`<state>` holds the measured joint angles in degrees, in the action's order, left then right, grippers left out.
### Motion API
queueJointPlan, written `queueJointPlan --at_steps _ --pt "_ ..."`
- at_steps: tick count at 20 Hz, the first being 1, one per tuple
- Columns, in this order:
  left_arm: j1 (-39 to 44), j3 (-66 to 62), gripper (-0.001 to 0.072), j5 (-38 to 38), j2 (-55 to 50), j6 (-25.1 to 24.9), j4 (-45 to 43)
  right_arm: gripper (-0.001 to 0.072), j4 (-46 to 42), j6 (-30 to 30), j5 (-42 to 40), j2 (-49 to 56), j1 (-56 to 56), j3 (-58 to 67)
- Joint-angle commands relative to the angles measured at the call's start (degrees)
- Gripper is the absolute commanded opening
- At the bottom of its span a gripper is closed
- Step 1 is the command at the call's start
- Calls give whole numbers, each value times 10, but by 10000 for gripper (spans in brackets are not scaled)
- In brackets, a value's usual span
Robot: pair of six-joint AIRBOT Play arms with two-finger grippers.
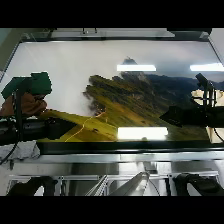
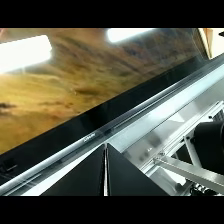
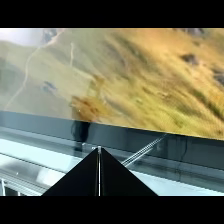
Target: Fold the shirts.
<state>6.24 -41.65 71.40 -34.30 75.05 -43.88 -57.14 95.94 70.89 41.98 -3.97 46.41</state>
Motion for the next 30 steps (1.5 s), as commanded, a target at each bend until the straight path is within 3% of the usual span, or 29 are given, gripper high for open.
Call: queueJointPlan --at_steps 1,4,5,6,9,10,14,17,24,27,28,29,30 --pt "0 0 16 -2 0 0 -1 27 0 0 0 -1 0 0" --pt "-12 -9 25 -24 0 0 -23 27 0 0 0 -1 0 0" --pt "-30 -29 239 -35 -3 0 -61 27 0 0 0 -1 0 0" --pt "-59 -61 335 -44 -16 0 -98 27 0 0 0 0 0 0" --pt "-179 -180 357 -54 -98 -3 -181 27 0 0 0 -1 0 0" --pt "-222 -224 720 -59 -145 0 -192 27 0 0 0 0 -1 0" --pt "-363 -390 720 -64 -366 0 -195 27 0 0 0 -1 0 0" --pt "-414 -506 720 -62 -533 0 -195 27 0 0 0 0 0 0" --pt "-406 -697 720 -58 -823 0 -197 27 0 0 -6 0 0 0" --pt "-381 -742 711 -12 -885 0 -273 27 0 0 -6 0 -1 0" --pt "-373 -749 681 -5 -894 0 -292 27 0 0 -6 0 0 0" --pt "-367 -746 470 -12 -895 3 -285 27 0 0 -6 0 0 0" --pt "-362 -747 176 -16 -893 2 -269 27 0 -1 -6 0 0 0"
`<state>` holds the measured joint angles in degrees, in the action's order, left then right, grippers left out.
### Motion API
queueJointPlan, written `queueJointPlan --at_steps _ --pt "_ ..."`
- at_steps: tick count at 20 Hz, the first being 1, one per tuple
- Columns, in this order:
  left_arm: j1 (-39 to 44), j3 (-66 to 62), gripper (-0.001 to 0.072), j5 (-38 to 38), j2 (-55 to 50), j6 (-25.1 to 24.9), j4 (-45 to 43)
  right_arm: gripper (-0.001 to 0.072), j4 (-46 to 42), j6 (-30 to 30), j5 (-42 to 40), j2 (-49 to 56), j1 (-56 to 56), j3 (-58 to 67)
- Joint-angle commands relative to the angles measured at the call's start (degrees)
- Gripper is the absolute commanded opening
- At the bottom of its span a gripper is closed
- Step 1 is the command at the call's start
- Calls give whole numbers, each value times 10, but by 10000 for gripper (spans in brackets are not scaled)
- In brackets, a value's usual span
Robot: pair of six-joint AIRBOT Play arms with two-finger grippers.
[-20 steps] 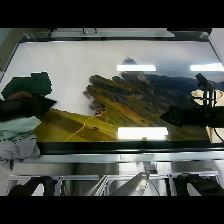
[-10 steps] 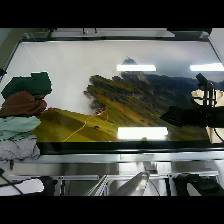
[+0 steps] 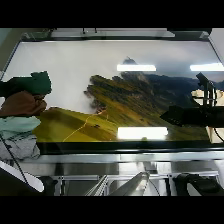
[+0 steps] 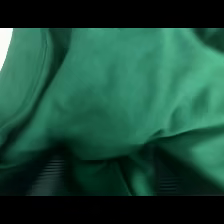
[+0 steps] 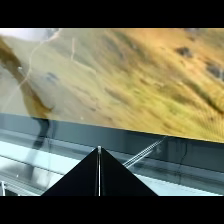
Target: Fold the shirts.
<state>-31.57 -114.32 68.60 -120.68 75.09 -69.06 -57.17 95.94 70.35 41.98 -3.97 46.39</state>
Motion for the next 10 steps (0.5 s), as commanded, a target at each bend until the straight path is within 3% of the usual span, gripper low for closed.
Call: queueJointPlan --at_steps 1,6,10 --pt "22 -20 10 5 -22 1 -2 28 0 -2 0 0 0 0" --pt "62 -20 16 -68 83 -6 123 28 0 -2 0 0 -1 0" --pt "130 -20 17 -29 217 -106 379 27 0 -2 0 0 0 0"
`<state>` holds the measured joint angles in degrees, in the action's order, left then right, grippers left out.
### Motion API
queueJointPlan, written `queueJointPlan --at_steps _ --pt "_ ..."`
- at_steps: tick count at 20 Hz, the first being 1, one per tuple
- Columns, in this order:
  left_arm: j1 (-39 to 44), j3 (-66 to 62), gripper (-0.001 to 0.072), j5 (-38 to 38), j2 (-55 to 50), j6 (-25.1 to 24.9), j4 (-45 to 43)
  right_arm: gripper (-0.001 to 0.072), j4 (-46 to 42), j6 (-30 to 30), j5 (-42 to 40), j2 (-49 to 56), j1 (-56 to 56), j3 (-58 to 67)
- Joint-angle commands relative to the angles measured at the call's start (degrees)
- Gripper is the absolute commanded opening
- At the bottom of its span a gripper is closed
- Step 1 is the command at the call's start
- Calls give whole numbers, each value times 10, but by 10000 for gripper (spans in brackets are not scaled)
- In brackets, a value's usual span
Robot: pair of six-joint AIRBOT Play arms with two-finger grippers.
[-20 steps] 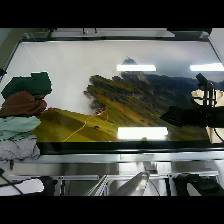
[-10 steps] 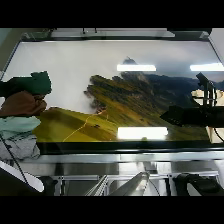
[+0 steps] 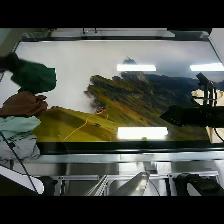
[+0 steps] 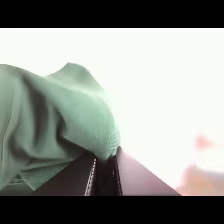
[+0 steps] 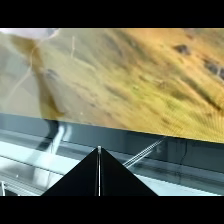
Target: Fold the shirts.
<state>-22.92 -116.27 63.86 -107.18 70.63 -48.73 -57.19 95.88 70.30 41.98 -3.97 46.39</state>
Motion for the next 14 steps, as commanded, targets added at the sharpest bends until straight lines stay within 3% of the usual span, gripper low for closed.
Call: queueJointPlan --at_steps 1,3,6,10,11,12,13,14 --pt "67 -1 17 41 109 -61 195 28 0 -1 -1 0 0 0" --pt "125 0 17 109 152 -56 196 28 0 -1 -11 0 -1 0" --pt "220 0 17 183 176 -6 155 28 0 -1 -7 0 0 0" --pt "325 32 18 167 193 25 70 32 -1 -19 4 0 0 0" --pt "344 48 107 169 193 25 63 78 -2 -19 5 0 0 0" --pt "357 64 360 172 193 28 49 327 -2 -19 5 0 0 0" --pt "365 74 566 179 193 37 28 546 -2 -19 6 -1 0 0" --pt "364 74 719 198 193 56 2 591 -2 -18 6 -1 1 0"
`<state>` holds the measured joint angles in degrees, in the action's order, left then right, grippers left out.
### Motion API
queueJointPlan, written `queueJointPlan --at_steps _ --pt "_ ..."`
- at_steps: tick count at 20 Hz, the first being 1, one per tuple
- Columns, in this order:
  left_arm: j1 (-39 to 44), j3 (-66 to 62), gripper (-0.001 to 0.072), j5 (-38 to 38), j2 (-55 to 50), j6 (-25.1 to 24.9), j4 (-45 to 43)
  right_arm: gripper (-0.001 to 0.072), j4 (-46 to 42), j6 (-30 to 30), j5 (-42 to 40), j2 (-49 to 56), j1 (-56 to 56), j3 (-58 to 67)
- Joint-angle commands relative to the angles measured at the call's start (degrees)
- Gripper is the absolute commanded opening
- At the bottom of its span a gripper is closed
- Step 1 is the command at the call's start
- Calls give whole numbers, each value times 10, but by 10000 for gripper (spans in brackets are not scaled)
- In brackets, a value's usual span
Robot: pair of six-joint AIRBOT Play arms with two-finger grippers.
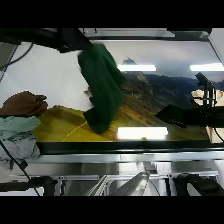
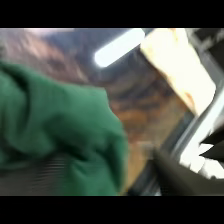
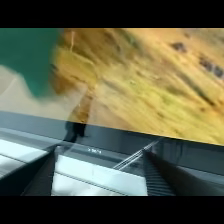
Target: Fold the shirts.
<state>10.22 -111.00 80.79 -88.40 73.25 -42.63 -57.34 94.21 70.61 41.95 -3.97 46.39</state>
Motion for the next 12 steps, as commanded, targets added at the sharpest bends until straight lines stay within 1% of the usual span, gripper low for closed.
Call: queueJointPlan --at_steps 1,2,3,4,5,7,8,10,12 --pt "24 14 719 55 5 40 -84 591 -1 -2 3 0 6 0" --pt "11 4 717 90 6 60 -116 591 -1 -2 3 0 16 0" --pt "-4 6 713 104 11 80 -141 591 -1 -7 3 4 29 0" --pt "-21 31 713 105 25 82 -158 592 -1 -23 3 10 42 0" --pt "-37 83 713 105 48 81 -167 591 -1 -36 3 20 58 0" --pt "-67 225 713 100 98 63 -170 592 0 -75 -2 48 86 0" --pt "-80 309 713 74 123 56 -169 594 0 -91 -8 69 94 0" --pt "-97 467 713 -12 159 35 -168 601 11 -130 -22 117 94 0" --pt "-102 585 713 -94 169 10 -163 601 56 -176 -46 172 84 0"
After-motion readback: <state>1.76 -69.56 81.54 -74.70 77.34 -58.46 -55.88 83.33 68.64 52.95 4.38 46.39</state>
